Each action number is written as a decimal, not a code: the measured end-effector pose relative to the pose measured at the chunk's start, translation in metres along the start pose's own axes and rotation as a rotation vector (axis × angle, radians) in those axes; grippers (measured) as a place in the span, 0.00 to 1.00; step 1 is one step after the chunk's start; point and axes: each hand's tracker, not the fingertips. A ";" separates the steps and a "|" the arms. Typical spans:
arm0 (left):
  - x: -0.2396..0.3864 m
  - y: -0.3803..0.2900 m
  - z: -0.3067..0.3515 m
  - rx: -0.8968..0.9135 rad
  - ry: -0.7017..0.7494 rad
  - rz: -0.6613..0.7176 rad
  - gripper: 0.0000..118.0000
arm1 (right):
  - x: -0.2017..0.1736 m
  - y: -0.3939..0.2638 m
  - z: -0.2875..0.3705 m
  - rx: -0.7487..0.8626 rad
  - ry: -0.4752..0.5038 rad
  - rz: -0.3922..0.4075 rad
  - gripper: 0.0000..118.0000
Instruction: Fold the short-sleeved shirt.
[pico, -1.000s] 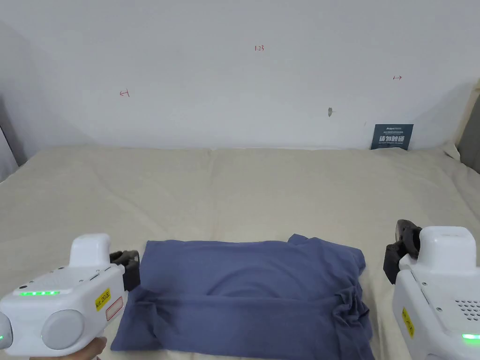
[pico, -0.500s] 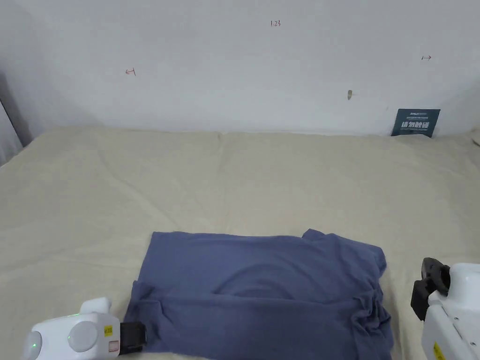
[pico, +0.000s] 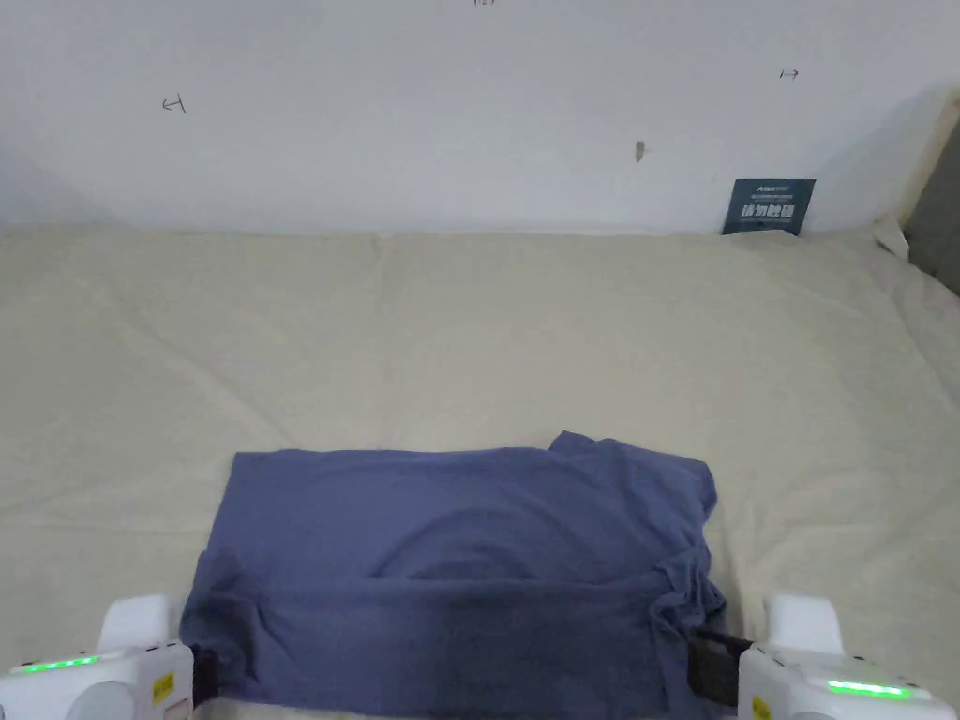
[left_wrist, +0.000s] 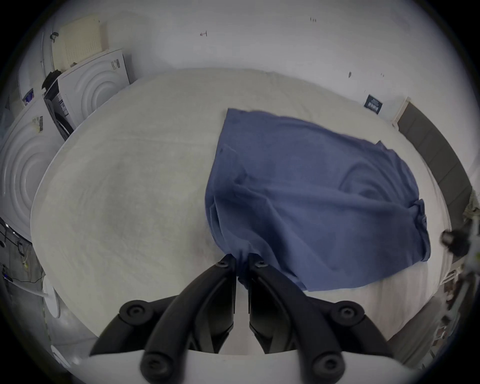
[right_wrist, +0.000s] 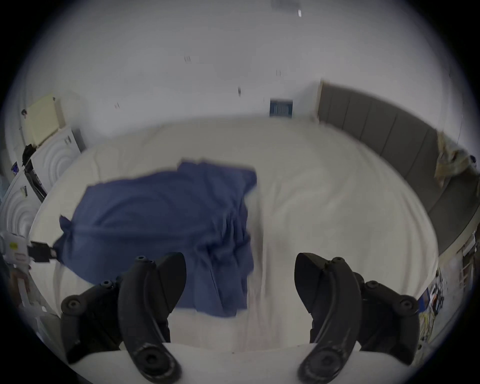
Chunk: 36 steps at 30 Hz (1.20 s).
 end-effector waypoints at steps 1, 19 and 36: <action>-0.001 0.002 0.003 0.004 -0.007 0.004 0.07 | -0.001 -0.004 -0.011 -0.039 -0.004 0.008 0.76; -0.034 -0.034 0.042 0.008 -0.062 0.161 0.07 | 0.006 -0.024 0.043 0.005 0.088 -0.037 0.09; -0.040 -0.112 0.050 -0.143 -0.040 0.258 0.69 | 0.022 -0.090 0.057 -0.141 0.076 -0.075 0.24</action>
